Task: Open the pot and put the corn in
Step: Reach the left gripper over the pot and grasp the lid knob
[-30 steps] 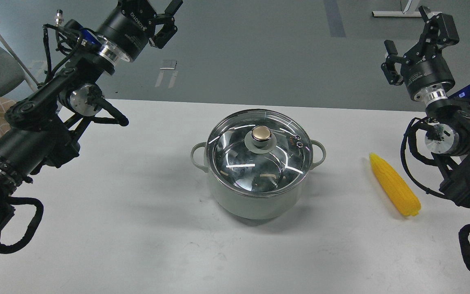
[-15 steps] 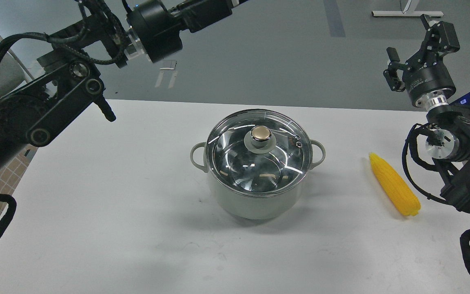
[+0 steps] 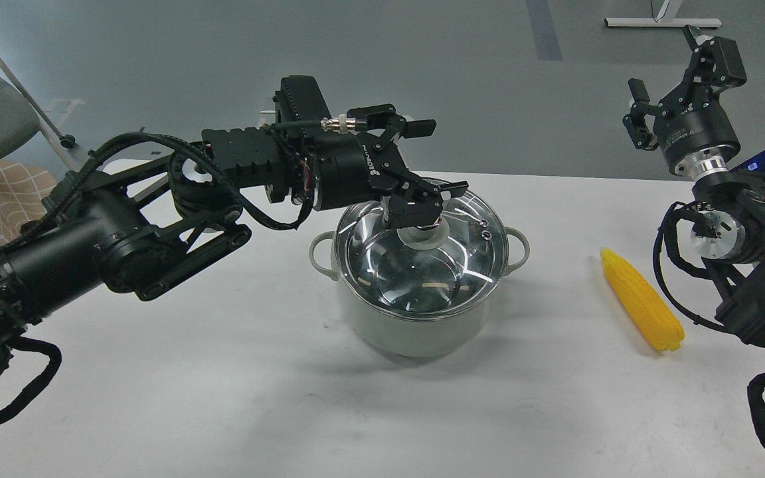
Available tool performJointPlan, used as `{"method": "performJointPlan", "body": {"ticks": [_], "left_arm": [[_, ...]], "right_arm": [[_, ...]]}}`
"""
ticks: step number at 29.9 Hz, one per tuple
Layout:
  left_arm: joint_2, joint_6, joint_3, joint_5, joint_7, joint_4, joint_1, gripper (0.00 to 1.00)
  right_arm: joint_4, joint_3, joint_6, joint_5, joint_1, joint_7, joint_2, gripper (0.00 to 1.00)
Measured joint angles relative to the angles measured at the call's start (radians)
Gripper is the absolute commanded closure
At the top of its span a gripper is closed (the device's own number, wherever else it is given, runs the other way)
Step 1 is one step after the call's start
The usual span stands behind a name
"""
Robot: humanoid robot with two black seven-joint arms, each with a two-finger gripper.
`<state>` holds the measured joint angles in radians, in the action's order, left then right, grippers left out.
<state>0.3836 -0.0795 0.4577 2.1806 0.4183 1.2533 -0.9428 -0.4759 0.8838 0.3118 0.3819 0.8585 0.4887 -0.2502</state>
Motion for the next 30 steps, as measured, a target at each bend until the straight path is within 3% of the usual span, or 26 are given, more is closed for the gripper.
{"method": "performJointPlan", "body": {"ticks": [19, 25, 30], "left_arm": [[-0.024, 0.02, -0.052, 0.001, -0.004, -0.052, 0.082, 0.06], [-0.025, 0.021, -0.049, 0.001, -0.011, -0.073, 0.092, 0.32], [-0.028, 0.022, -0.047, 0.001, -0.016, -0.087, 0.094, 0.38]], "right_arm": [[-0.003, -0.002, -0.001, 0.0, -0.005, 0.0, 0.003, 0.0], [-0.003, -0.002, -0.001, 0.0, -0.011, 0.0, 0.006, 0.0], [-0.004, -0.002, -0.003, 0.0, -0.013, 0.0, 0.007, 0.0]]}}
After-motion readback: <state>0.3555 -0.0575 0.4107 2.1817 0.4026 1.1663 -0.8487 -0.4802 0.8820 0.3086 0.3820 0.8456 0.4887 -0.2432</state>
